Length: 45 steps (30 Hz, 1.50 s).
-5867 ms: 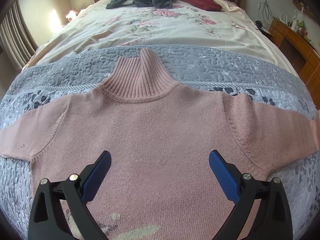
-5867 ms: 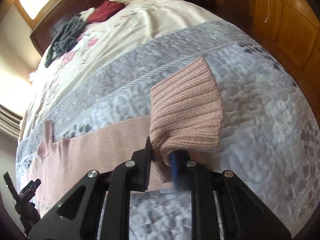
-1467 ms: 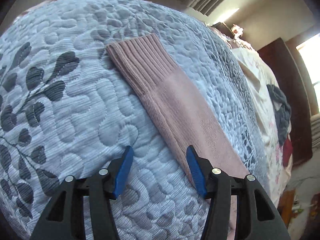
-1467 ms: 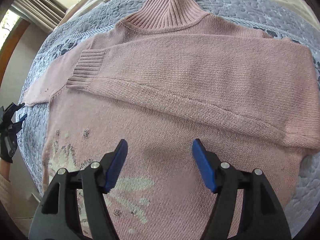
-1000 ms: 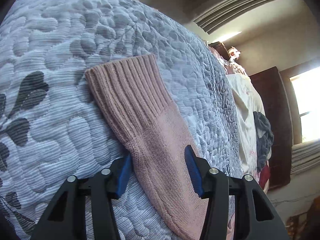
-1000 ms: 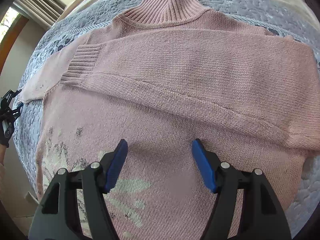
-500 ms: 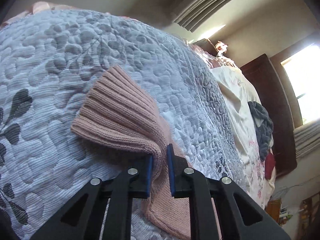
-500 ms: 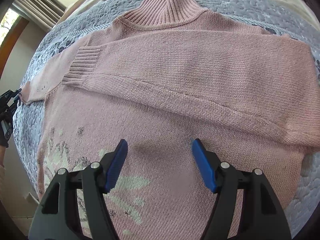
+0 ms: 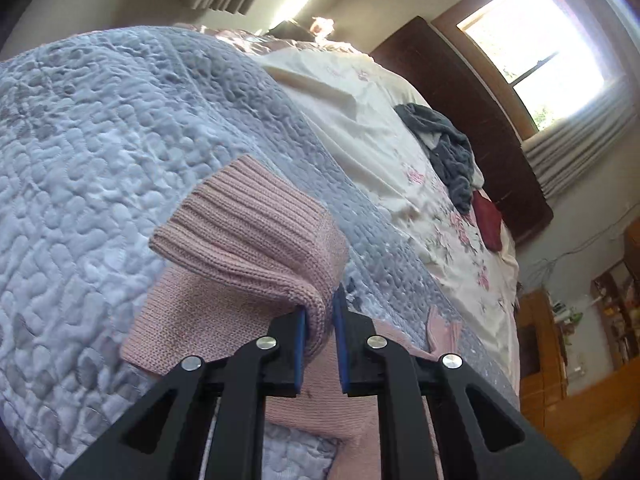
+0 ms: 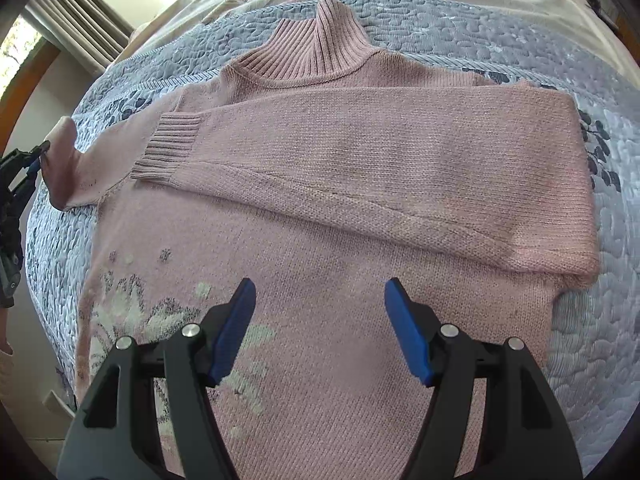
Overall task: Fold small clothes
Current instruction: 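Carry the held sleeve across the sweater body with the left gripper, then lower the sleeve onto the sweater body and open the left gripper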
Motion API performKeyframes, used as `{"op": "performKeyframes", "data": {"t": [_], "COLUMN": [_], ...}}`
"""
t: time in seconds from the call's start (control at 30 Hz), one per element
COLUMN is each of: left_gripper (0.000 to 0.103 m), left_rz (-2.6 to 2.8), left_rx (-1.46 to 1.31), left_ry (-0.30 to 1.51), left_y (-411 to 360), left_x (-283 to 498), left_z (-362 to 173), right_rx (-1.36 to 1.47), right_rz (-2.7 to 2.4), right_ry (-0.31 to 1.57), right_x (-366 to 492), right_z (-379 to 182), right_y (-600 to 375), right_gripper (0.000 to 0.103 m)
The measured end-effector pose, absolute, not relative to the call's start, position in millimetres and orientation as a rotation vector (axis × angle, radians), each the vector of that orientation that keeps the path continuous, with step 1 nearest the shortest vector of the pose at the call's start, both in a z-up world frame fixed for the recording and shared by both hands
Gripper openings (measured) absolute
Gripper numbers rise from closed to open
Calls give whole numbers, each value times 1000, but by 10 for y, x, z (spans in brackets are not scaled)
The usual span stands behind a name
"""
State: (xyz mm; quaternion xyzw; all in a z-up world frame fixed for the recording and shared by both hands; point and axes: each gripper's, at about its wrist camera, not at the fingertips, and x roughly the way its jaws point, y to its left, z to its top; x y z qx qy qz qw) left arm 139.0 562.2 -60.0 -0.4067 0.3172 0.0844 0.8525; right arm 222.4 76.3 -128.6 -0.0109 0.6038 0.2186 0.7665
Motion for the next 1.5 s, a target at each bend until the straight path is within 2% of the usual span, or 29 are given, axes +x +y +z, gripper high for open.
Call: {"op": "performKeyframes", "data": {"t": [0.3, 0.6, 0.8, 0.97, 1.27, 1.5], "left_gripper": [12, 14, 13, 13, 13, 13], "left_rz": [35, 62, -41, 84, 225, 191], "left_rx": [-840, -898, -920, -773, -656, -703], "left_ry": [752, 925, 919, 898, 991, 924], "left_y": [4624, 4499, 4501, 4871, 5269, 5309], "left_x": [1891, 1851, 1416, 1138, 1337, 1242], "left_z": [-874, -1586, -1290, -956, -1298, -1215], "right_rx": [9, 28, 30, -17, 20, 119], "right_rz": [458, 451, 432, 441, 521, 655], "right_ry": [1329, 1353, 1369, 1358, 1376, 1398], "right_x": [2222, 2218, 2228, 2204, 2333, 2589], "right_z": [-1372, -1510, -1476, -1263, -1079, -976], "right_y": [645, 591, 616, 715, 1293, 2020], "right_gripper": [67, 67, 67, 67, 67, 67]}}
